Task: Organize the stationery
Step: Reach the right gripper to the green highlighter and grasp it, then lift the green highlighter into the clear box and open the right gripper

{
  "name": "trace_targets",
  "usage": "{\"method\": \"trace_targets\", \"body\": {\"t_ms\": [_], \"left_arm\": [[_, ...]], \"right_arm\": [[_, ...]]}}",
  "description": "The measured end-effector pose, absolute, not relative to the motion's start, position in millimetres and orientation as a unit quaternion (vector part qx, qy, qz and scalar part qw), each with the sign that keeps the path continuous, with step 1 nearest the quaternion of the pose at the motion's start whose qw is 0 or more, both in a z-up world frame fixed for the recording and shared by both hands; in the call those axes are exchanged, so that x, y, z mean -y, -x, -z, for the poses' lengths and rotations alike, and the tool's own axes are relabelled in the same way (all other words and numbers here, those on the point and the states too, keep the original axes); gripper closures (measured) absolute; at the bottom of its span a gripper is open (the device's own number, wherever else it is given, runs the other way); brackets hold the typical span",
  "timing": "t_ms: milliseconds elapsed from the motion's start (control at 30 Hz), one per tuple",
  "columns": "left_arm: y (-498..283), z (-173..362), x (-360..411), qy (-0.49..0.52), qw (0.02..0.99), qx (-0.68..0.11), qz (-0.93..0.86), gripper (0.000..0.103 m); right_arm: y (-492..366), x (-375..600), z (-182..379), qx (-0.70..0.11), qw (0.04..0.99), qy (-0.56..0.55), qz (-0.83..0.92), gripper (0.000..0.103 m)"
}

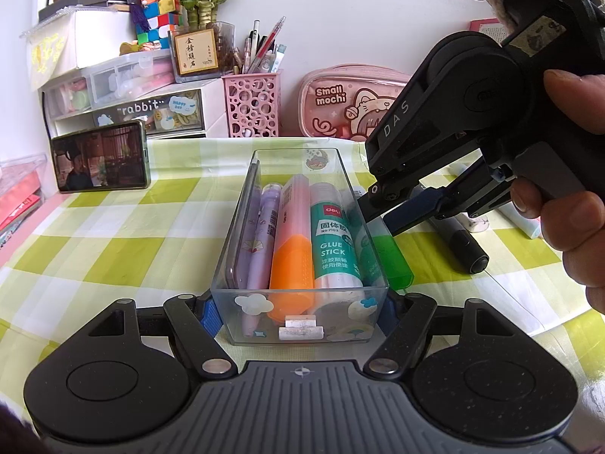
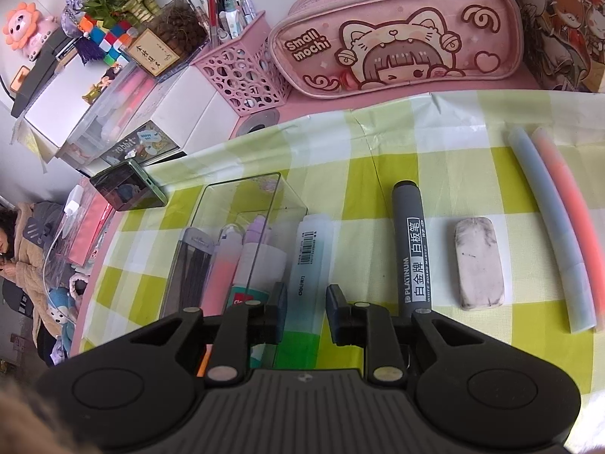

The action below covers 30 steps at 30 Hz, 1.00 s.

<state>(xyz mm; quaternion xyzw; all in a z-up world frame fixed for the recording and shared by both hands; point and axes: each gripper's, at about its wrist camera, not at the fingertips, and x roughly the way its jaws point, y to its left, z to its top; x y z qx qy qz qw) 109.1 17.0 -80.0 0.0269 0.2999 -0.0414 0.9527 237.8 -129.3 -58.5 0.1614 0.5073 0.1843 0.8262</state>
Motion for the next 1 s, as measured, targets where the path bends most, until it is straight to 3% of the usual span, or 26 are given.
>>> {"method": "trace_targets", "body": {"t_ms": [367, 400, 467, 1000], "left_arm": [[-109.0, 79.6, -17.3, -0.027, 0.953, -0.3, 0.041, 0.03], [-109.0, 79.6, -17.2, -0.027, 0.953, -0.3, 0.041, 0.03], [-109.0, 79.6, -17.3, -0.027, 0.953, -0.3, 0.041, 0.03], [-109.0, 79.6, -17.3, -0.027, 0.953, -0.3, 0.041, 0.03]], "right_arm": [[-232.5, 128.8, 57.1, -0.494, 0.839, -0.15, -0.17, 0.062], [-231.5, 130.0, 55.0, -0.487, 0.843, -0.152, -0.171, 0.069], [-231.0, 132.8, 49.7, -0.484, 0.846, -0.153, -0.166, 0.071], [-227.1, 130.5, 49.3, -0.481, 0.847, -0.142, -0.173, 0.072]]}}
